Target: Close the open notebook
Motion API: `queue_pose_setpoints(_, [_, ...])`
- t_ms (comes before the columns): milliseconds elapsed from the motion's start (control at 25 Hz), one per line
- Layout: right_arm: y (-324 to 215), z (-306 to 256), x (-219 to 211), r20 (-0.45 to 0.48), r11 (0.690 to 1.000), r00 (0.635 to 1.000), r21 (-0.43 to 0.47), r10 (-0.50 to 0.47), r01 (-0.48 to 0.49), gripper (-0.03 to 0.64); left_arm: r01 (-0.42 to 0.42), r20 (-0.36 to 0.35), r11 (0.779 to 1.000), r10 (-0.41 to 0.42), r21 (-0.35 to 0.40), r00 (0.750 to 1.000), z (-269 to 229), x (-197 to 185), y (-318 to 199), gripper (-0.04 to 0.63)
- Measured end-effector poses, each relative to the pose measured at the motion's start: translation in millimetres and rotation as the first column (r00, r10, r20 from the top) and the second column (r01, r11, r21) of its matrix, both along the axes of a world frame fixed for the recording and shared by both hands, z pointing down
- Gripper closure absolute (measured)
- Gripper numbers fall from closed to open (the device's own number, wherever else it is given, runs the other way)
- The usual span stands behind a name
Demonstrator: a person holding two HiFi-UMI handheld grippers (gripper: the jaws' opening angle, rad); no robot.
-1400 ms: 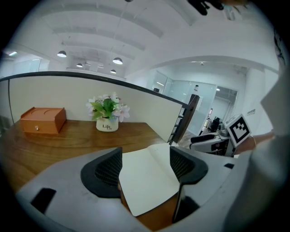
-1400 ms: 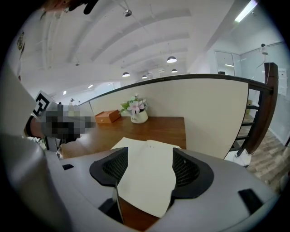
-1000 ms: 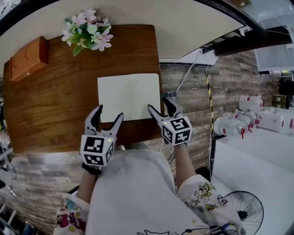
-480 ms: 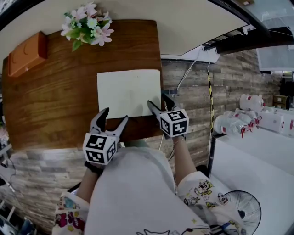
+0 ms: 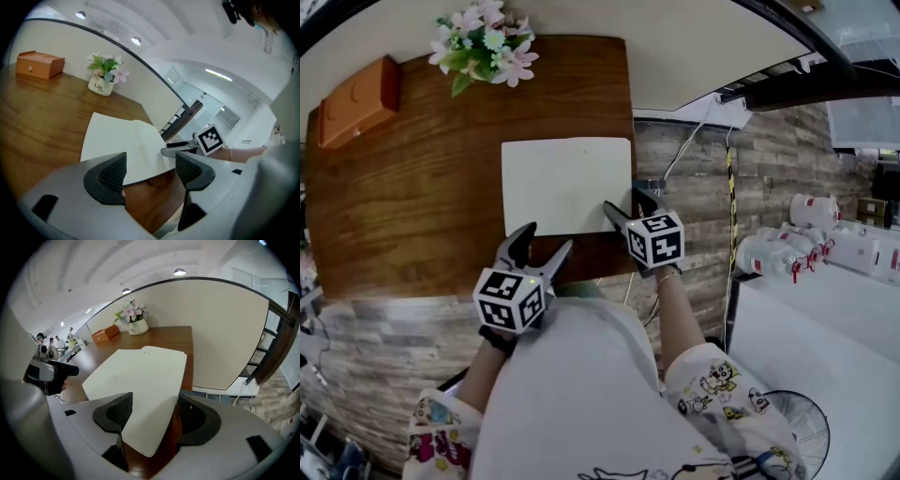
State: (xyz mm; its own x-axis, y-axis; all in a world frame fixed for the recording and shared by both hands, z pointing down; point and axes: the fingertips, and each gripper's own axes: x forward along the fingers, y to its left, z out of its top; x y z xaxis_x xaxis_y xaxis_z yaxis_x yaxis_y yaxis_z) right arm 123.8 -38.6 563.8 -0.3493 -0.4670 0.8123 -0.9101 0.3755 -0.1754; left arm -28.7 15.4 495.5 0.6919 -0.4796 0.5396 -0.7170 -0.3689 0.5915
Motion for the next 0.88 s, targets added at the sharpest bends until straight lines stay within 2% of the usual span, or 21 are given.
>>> queue_pose_setpoints(280, [0, 7, 0, -0.013, 0.999, 1.000, -0.049, -0.014, 0.013, 0.345, 0.039, -0.019, 0.999, -0.040, -0.023, 0.999, 4, -4, 1, 0.291])
queue_pose_setpoints(520, [1, 12, -1, 0.006, 0.994, 1.000, -0.113, 0.004, -0.003, 0.345, 0.103, -0.075, 0.992, -0.108, -0.070, 0.991, 8, -10, 4, 0.291])
queue_pose_setpoints(760, [1, 11, -1, -0.002, 0.991, 1.000, -0.137, -0.005, 0.005, 0.345, 0.176, -0.153, 0.975, -0.196, -0.133, 0.969, 10, -14, 8, 0.291])
queue_pose_setpoints(880, [0, 11, 0, -0.005, 0.990, 1.000, -0.141, -0.007, 0.006, 0.345, 0.212, -0.211, 0.960, -0.248, -0.181, 0.945, 12, -14, 11, 0.291])
